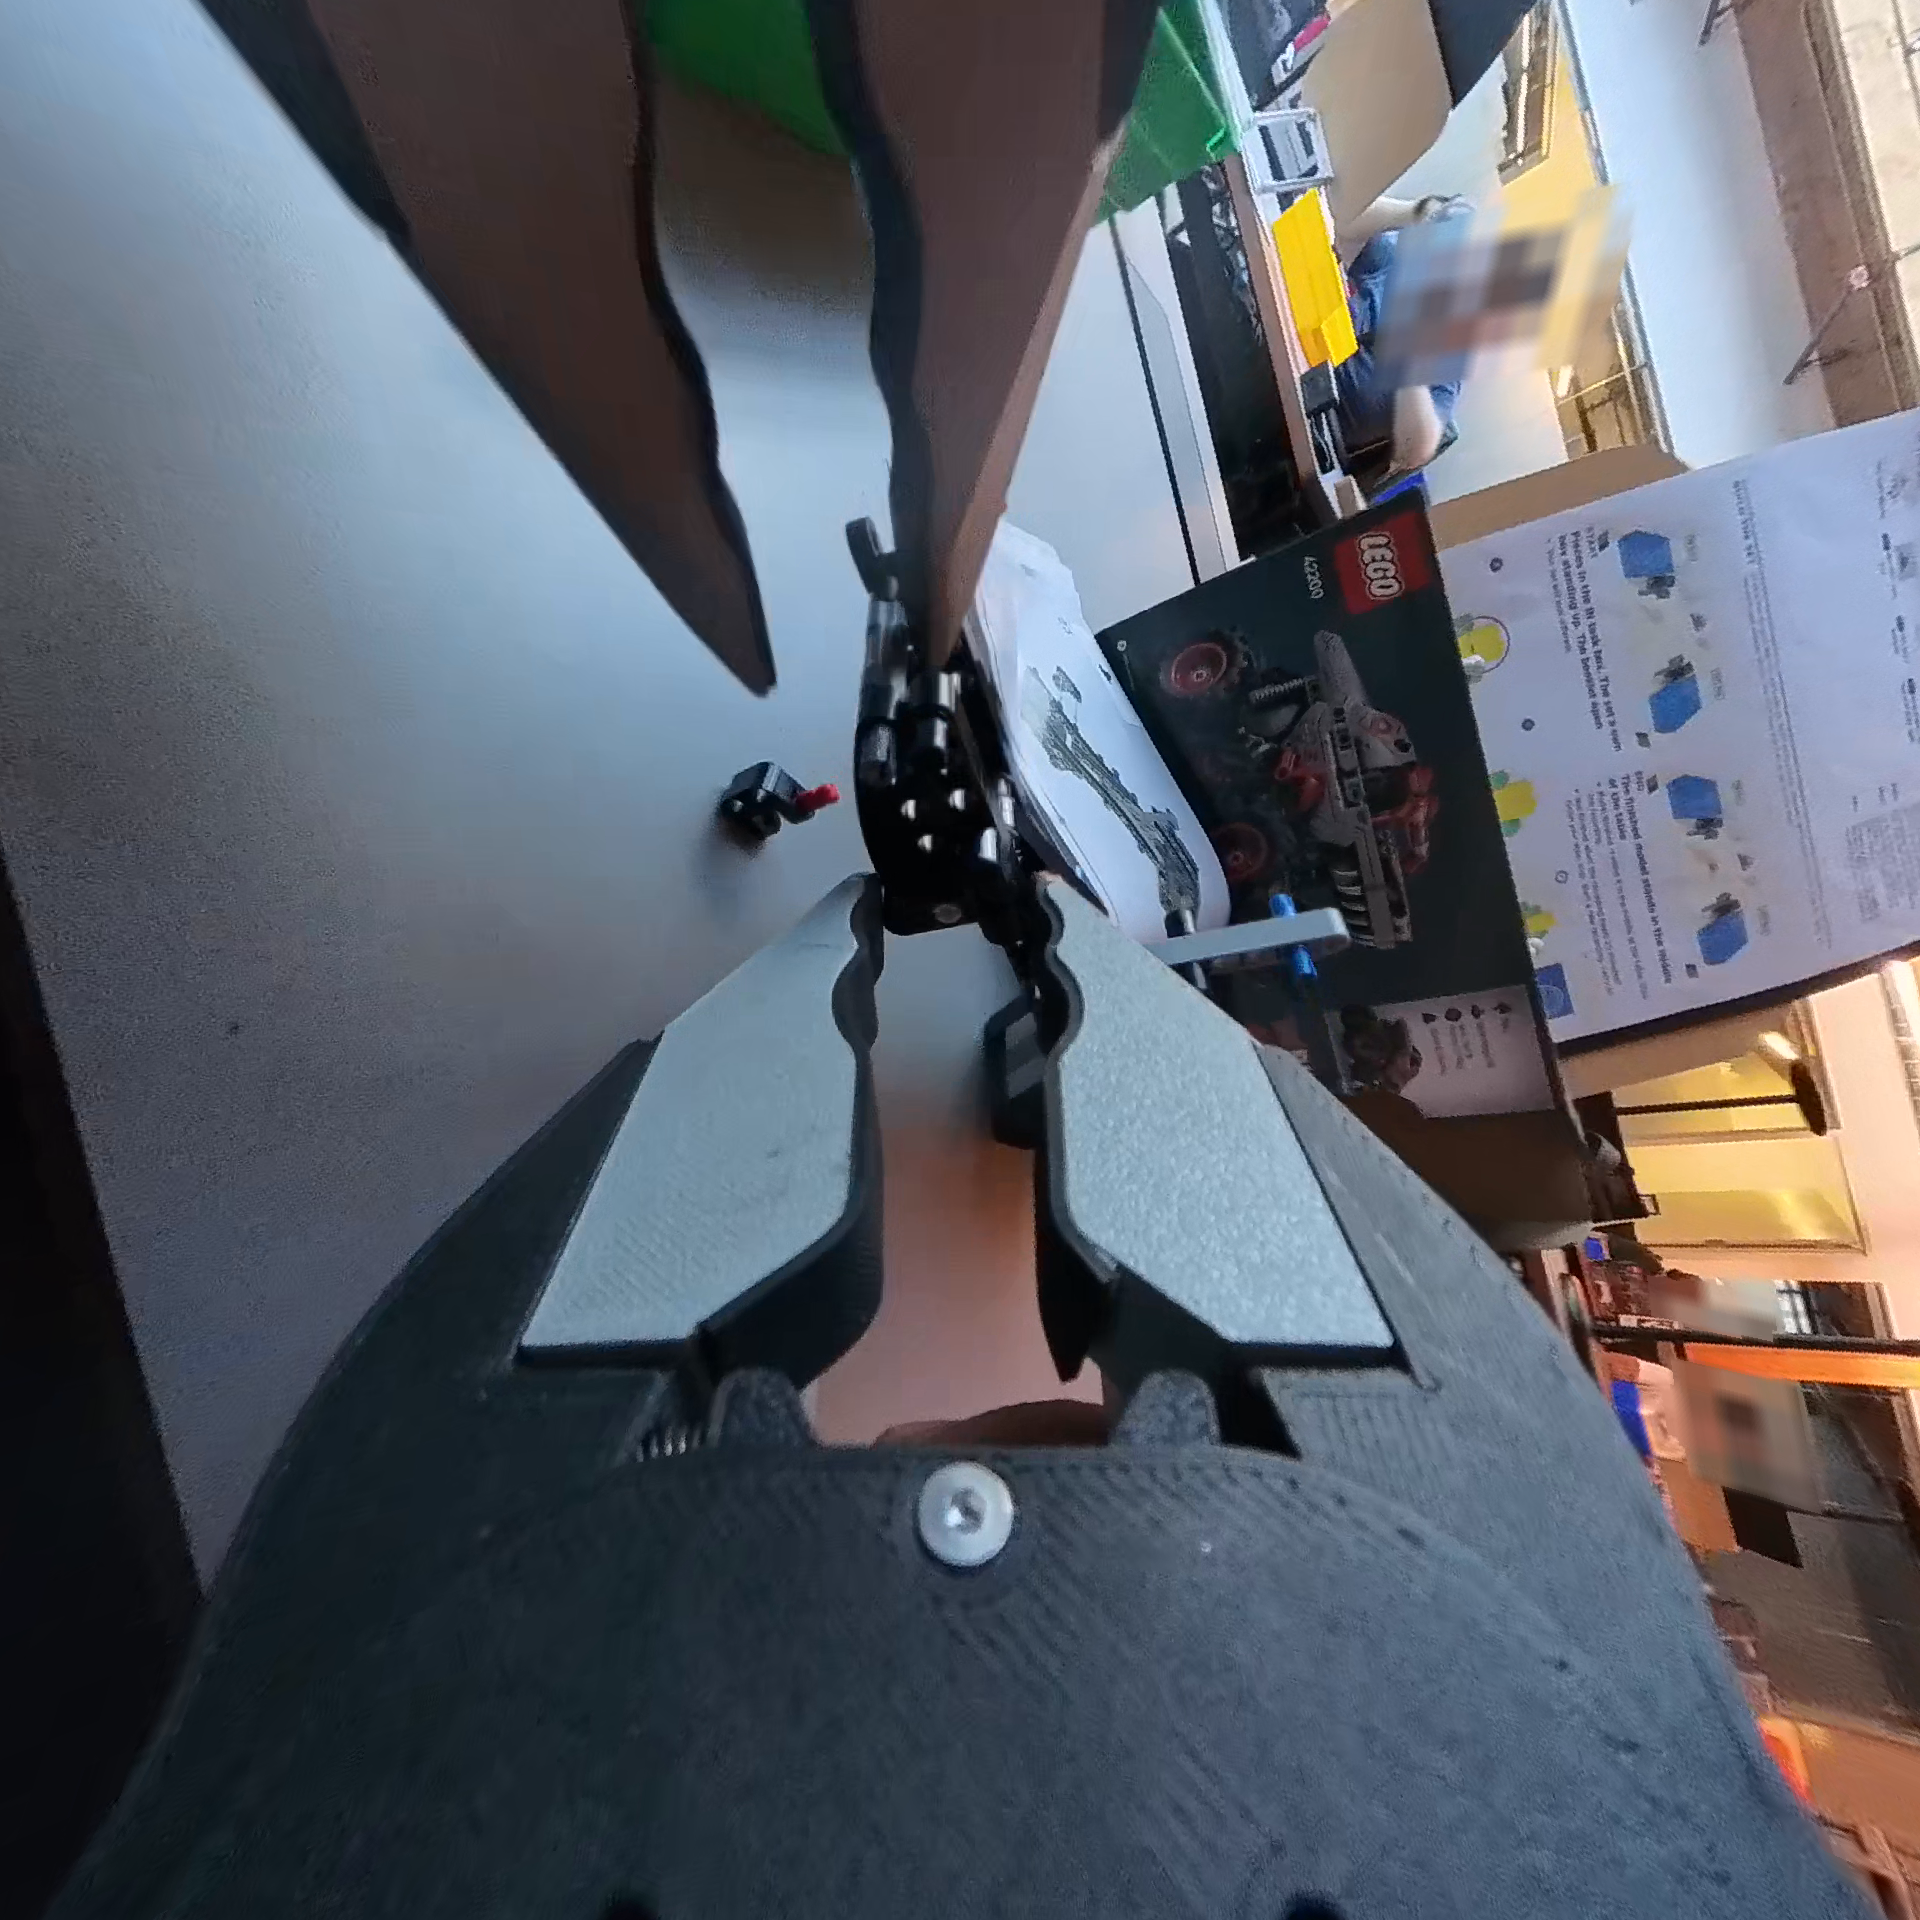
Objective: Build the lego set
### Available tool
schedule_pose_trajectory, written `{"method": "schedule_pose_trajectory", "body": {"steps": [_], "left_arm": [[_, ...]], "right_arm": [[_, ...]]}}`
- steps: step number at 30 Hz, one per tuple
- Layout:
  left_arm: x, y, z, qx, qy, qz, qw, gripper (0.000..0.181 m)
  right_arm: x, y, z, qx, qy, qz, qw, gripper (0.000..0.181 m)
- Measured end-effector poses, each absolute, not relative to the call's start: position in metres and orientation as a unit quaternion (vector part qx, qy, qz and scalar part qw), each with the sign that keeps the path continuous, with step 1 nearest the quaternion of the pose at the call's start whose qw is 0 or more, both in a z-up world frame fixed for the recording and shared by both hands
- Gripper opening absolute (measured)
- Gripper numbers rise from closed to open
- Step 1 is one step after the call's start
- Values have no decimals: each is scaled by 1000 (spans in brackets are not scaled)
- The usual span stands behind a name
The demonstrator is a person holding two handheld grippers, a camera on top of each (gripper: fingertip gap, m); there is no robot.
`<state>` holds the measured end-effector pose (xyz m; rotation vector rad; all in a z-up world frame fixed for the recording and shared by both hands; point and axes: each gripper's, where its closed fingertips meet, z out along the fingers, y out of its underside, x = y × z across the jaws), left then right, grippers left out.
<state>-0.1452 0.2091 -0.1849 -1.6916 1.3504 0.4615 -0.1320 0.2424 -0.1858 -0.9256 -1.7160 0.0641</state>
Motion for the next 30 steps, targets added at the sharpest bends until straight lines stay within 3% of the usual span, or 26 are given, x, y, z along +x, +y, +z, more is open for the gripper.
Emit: {"method": "schedule_pose_trajectory", "body": {"steps": [1, 6, 14, 22, 27, 30], "left_arm": [[-146, 212, -188, -683, 546, 195, 445, 19], [-153, 223, -188, -703, 510, 177, 464, 9], [-177, 221, -189, -783, 382, -24, 489, 2], [-201, 226, -197, -812, 310, -93, 486, 3], [-205, 226, -202, -813, 302, -100, 488, 3], [-207, 222, -206, -817, 302, -105, 479, 13]], "right_arm": [[-133, 241, -186, -393, -730, 33, 558, 25], [-142, 241, -185, -379, -740, 26, 555, 24], [-145, 241, -170, -421, -727, 156, 520, 31], [-136, 235, -210, -549, -699, 319, 330, 36], [-145, 237, -225, -551, -710, 313, 307, 38], [-152, 234, -231, -540, -726, 304, 297, 37]]}}
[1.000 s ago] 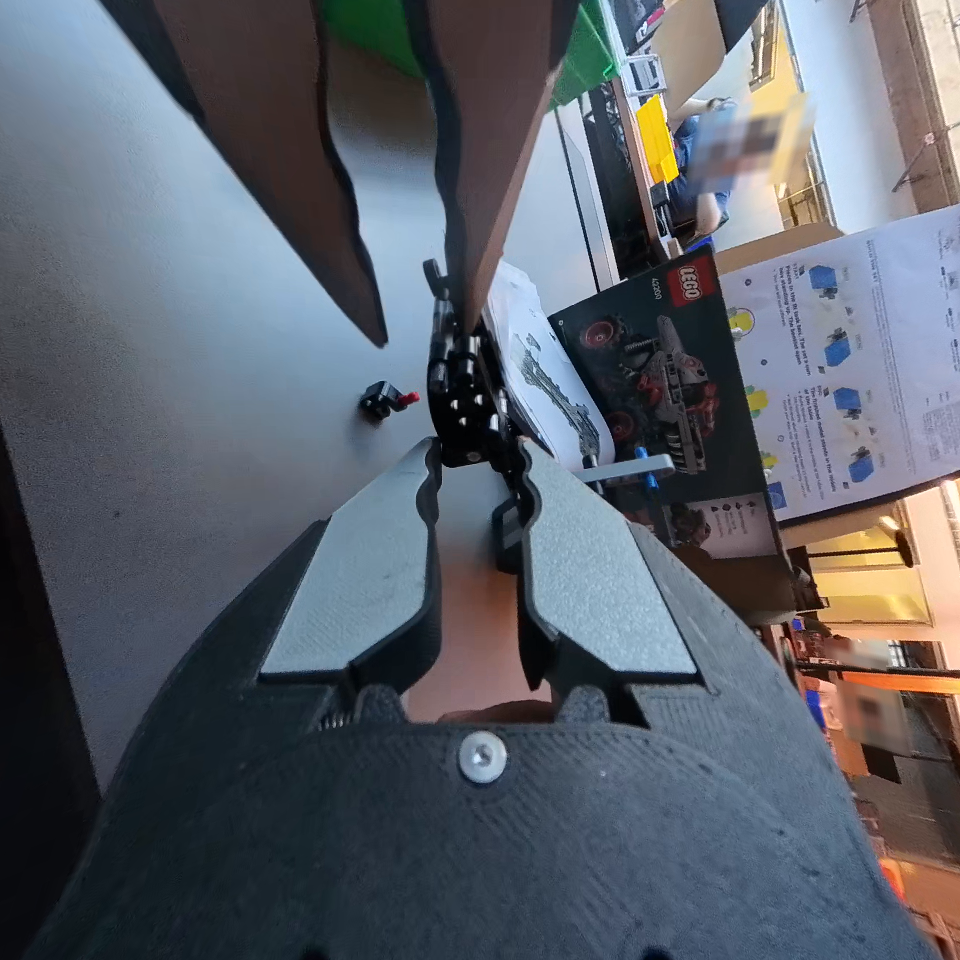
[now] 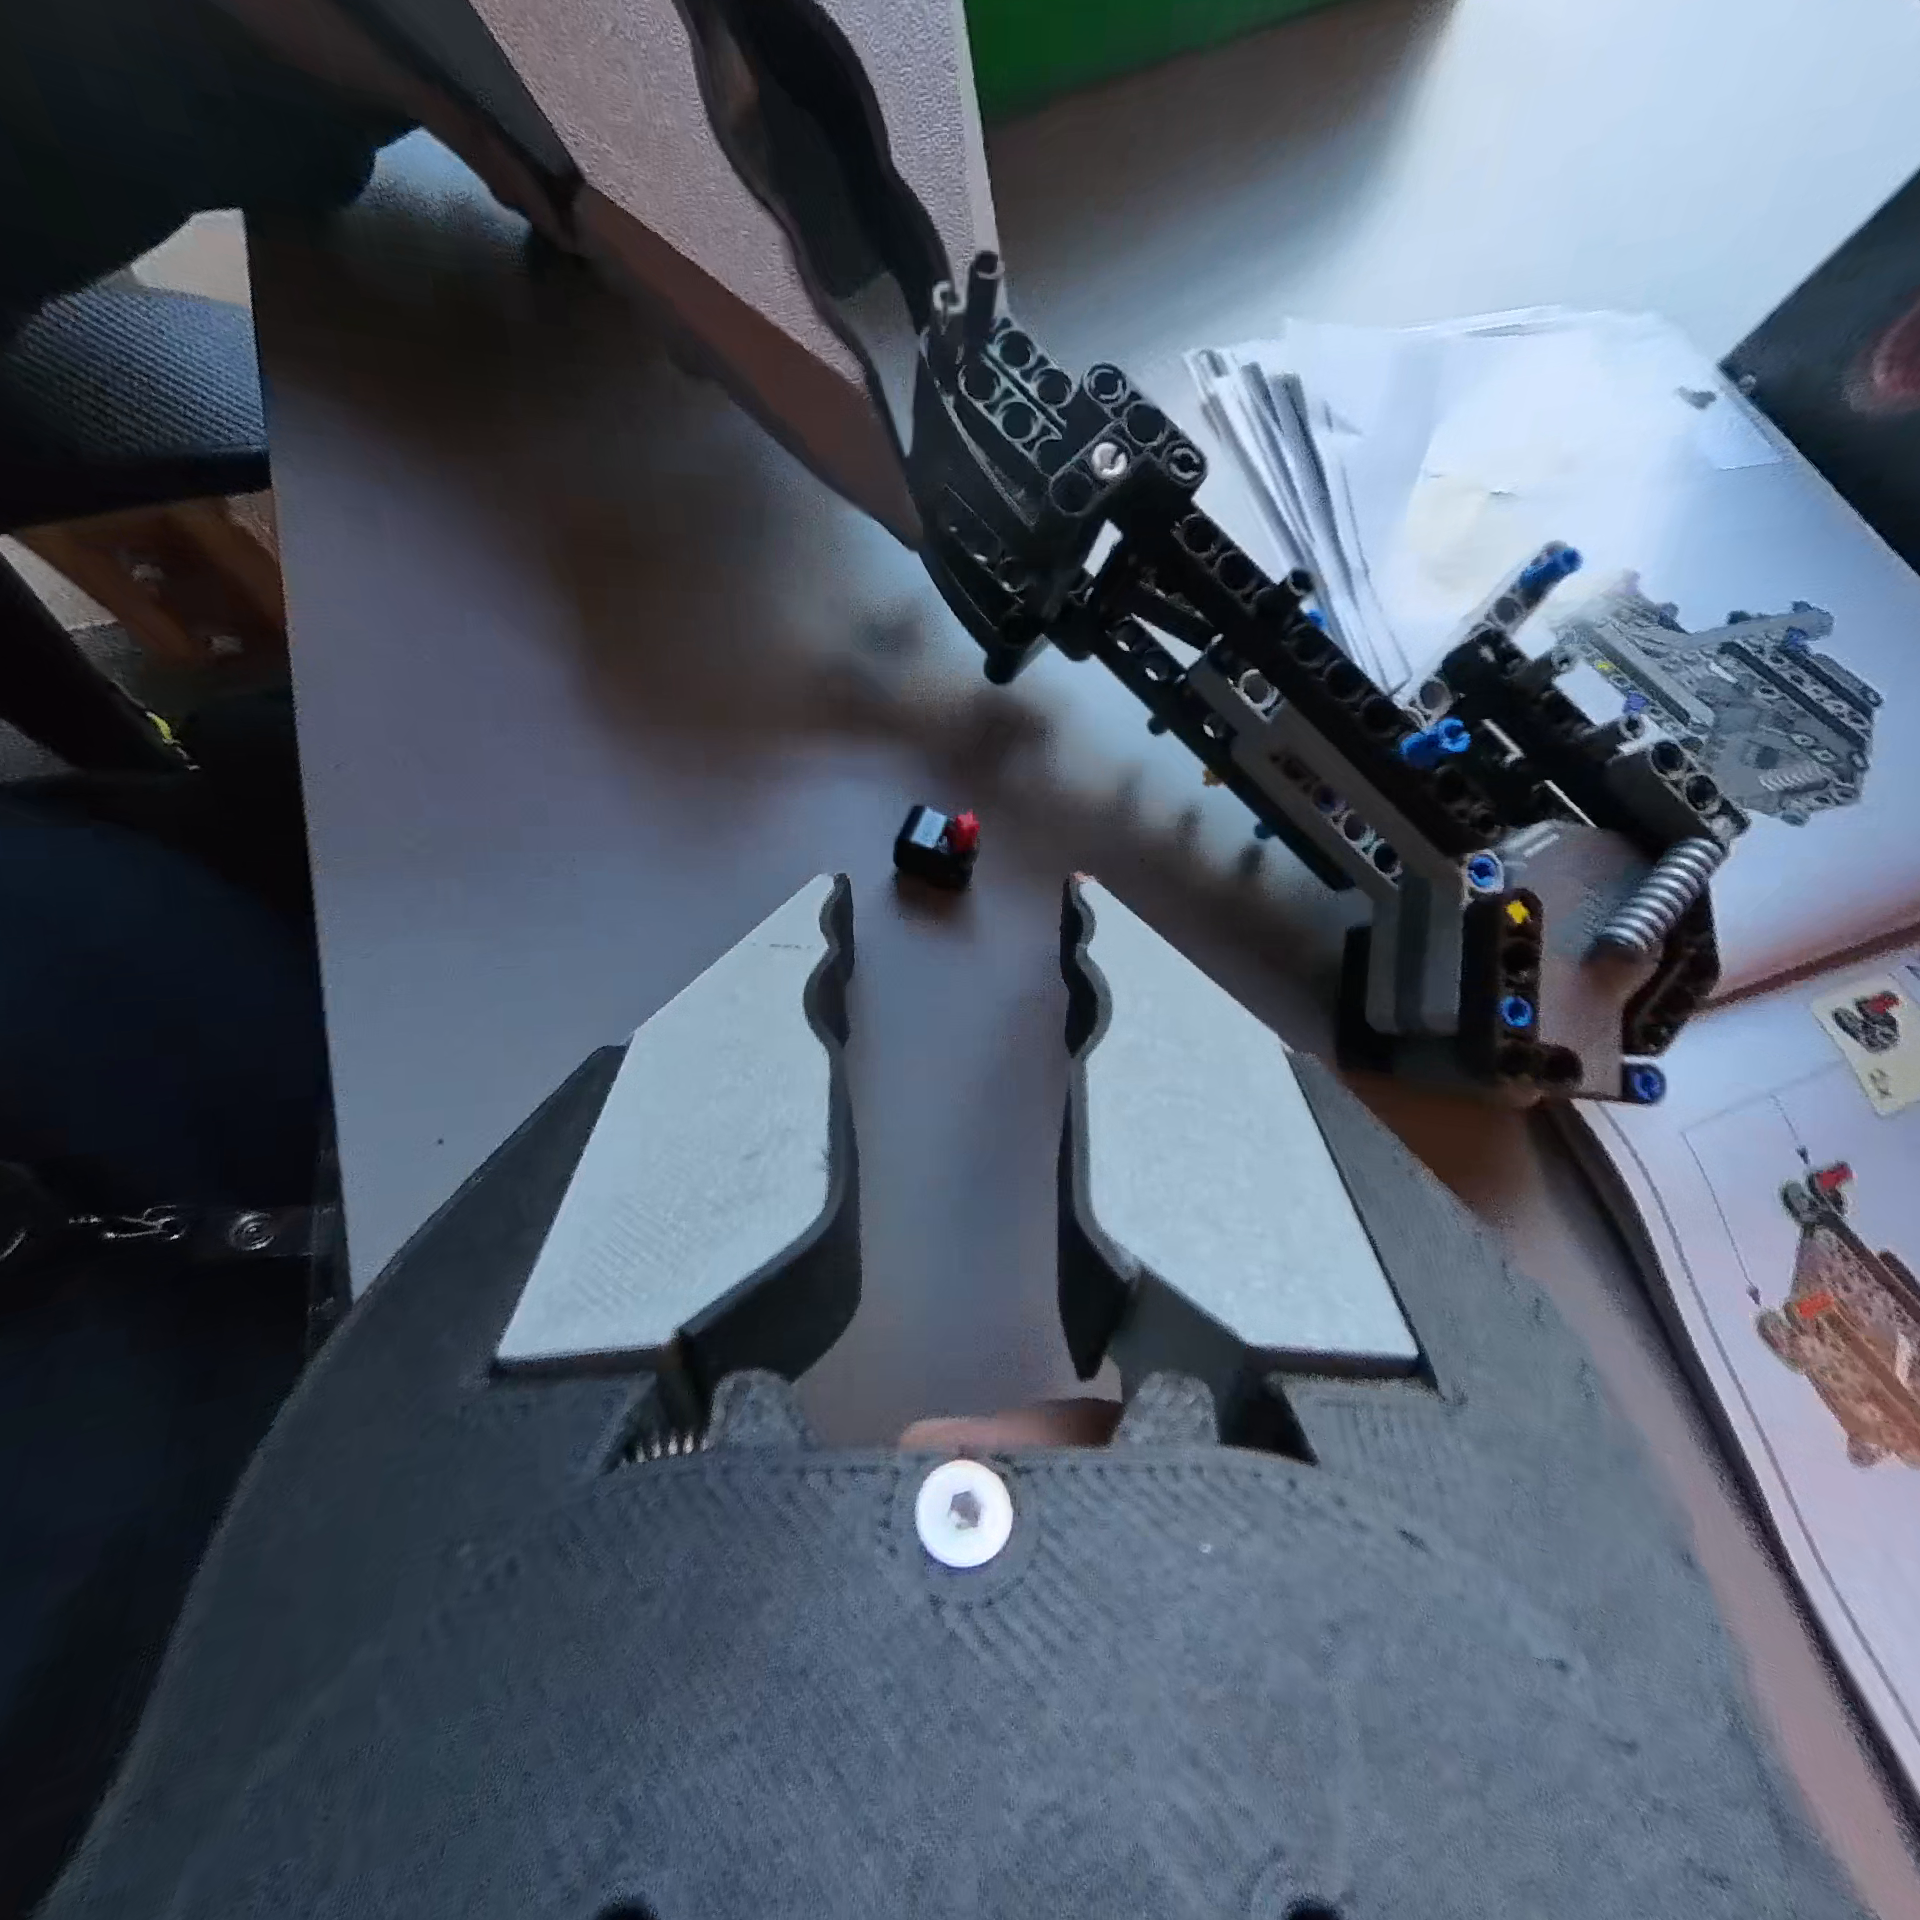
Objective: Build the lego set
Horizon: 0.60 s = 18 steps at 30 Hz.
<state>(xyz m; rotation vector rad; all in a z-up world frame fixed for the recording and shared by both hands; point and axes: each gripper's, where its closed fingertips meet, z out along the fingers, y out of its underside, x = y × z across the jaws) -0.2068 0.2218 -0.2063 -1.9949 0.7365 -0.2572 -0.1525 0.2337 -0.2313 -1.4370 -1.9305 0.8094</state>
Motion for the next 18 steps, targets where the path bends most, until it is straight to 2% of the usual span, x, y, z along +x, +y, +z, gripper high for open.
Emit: {"method": "schedule_pose_trajectory", "body": {"steps": [4, 6, 10, 18], "left_arm": [[-211, 214, -203, -818, 301, -102, 480, 23], [-216, 206, -200, -819, 299, -98, 480, 31], [-230, 188, -190, -818, 298, -76, 486, 33], [-224, 162, -199, -824, 302, -77, 474, 28]], "right_arm": [[-163, 234, -237, -537, -735, 295, 290, 33], [-164, 231, -238, -526, -745, 295, 285, 13], [-162, 228, -237, -512, -751, 297, 292, 13], [-156, 232, -202, -489, -702, 361, 371, 13]]}}
